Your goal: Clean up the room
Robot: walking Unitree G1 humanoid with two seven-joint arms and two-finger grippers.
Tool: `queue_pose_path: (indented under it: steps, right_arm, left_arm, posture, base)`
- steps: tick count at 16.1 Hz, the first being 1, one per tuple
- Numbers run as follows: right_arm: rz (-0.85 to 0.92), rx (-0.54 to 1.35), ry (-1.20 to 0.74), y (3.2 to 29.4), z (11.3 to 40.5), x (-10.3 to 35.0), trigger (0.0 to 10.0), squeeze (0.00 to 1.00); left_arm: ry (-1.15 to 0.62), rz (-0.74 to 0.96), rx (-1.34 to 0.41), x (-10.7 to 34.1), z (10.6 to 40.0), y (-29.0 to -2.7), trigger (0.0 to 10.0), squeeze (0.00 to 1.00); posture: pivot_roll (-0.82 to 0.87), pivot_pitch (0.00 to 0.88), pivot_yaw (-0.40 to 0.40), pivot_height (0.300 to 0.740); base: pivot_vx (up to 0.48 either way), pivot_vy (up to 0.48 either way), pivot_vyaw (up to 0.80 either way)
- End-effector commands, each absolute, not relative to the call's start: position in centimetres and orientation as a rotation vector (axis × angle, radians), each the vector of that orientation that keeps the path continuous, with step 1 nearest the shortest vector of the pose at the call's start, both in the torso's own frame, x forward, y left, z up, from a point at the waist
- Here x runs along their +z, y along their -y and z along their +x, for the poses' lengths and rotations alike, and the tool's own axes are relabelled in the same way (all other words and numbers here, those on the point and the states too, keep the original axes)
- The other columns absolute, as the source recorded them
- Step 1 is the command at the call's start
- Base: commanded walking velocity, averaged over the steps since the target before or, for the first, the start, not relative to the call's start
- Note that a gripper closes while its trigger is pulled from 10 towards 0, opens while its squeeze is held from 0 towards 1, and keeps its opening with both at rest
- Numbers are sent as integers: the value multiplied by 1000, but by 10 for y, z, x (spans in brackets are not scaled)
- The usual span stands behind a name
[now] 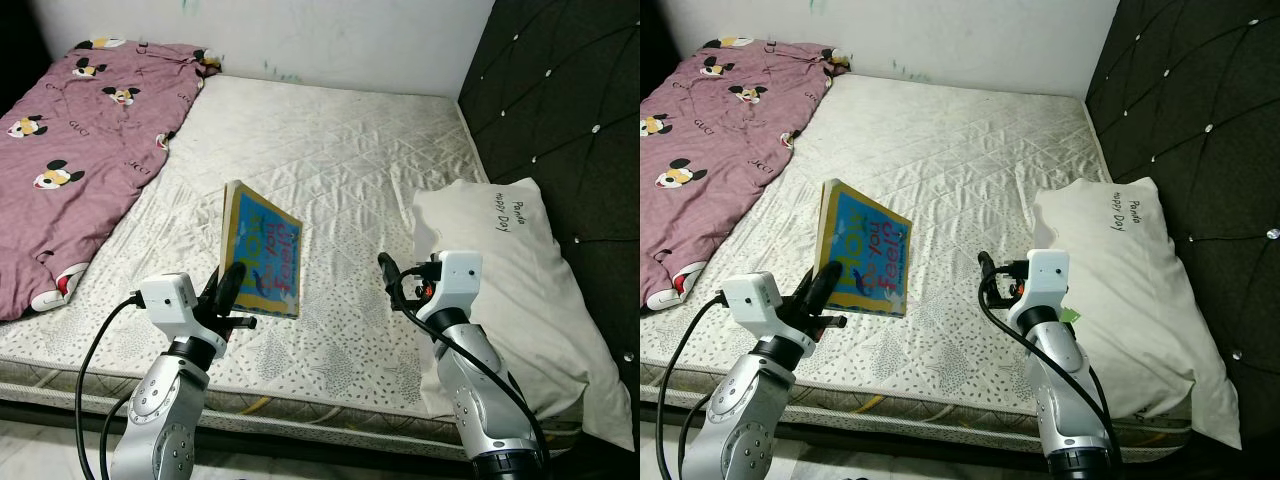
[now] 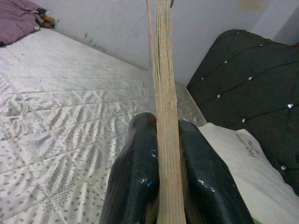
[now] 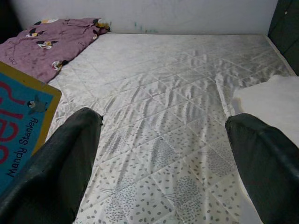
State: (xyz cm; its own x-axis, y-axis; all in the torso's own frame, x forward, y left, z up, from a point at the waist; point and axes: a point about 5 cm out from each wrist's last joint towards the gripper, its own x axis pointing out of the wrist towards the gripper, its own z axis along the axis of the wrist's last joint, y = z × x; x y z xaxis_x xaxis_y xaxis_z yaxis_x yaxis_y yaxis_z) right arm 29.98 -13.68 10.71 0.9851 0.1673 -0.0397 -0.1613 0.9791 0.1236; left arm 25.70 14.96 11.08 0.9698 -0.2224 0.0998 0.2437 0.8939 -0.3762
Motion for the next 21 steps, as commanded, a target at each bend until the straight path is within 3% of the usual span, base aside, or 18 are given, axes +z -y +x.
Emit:
queue_pose_path:
  steps: [1,13,21]
  right_arm:
    - [113,185,-43,135,298,110,10000,0]
    - [107,194,-50,134,298,108,10000,0]
    - [98,204,-56,132,298,106,10000,0]
  left_arm:
    - [96,-386,-257,120,259,-147,10000,0]
    - [99,-386,-240,120,260,-146,10000,0]
    - [96,-388,-221,120,261,-146,10000,0]
  posture:
    - [-33,99,-47,723]
    - [-36,111,-51,598]
    - [-36,118,-51,594]
  base:
    - [0,0,0]
    - [0,0,0]
    - [0,0,0]
